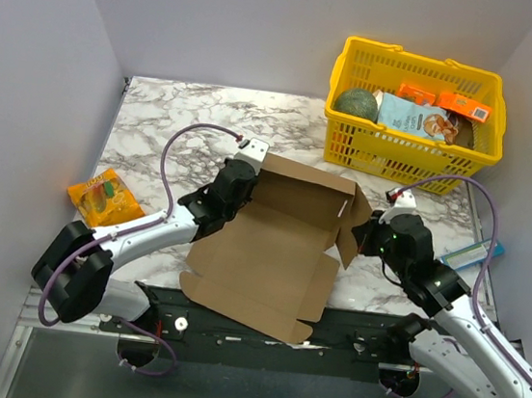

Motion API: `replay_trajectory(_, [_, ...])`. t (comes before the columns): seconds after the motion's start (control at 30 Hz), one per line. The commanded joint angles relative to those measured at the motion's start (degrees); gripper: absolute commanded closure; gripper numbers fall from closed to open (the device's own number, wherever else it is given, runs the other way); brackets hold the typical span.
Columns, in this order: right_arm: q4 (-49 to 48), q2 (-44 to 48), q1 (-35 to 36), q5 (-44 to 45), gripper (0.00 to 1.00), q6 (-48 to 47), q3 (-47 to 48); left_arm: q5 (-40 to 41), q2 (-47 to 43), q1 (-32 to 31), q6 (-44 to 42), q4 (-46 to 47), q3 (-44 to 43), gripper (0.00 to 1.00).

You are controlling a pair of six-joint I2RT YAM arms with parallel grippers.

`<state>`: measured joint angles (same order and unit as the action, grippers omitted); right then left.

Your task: Fold the paper box

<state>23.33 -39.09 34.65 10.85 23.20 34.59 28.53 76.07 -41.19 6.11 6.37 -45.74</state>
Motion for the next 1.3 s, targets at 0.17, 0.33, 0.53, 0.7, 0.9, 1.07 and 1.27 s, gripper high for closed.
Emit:
replay_trajectory(0.17, [-11.3, -4.4, 0.0, -6.9, 0.99, 3.7, 2.0, 5.7, 3.5, -5.4, 1.7, -4.9, 1.6, 1.00])
replay_trajectory(0.33, [-13.5, -6.2, 0.1, -7.2, 0.99, 4.7, 2.0, 11.3, 7.2, -6.9, 5.5, -6.3, 1.4, 1.00])
replay_trajectory(0.53, [-14.5, -7.4, 1.0, -7.8, 0.99, 6.2, 1.8, 16.2, 9.7, -6.9, 7.7, -10.7, 0.0, 1.00])
replay_trajectory(0.7, [-14.3, -6.8, 1.6, -7.4, 0.99, 6.7, 1.8, 18.2, 10.6, -6.9, 8.7, -12.8, -1.3, 1.00])
replay_trajectory(0.9, [-14.0, -5.4, 1.6, -6.7, 0.96, 6.5, 1.6, 14.4, 10.1, -7.0, 10.3, -11.0, -0.8, 1.00])
replay_trajectory(1.07, [-13.9, -4.5, 1.6, -8.1, 0.54, 5.4, 2.1, 5.8, 5.9, -6.8, 8.1, -9.7, 1.1, 1.00])
replay_trajectory(1.27, [-6.1, -0.3, 1.5, -3.0, 0.19, 0.8, 7.1, -4.9, -1.2, -2.8, 4.7, -9.5, 5.4, 1.00])
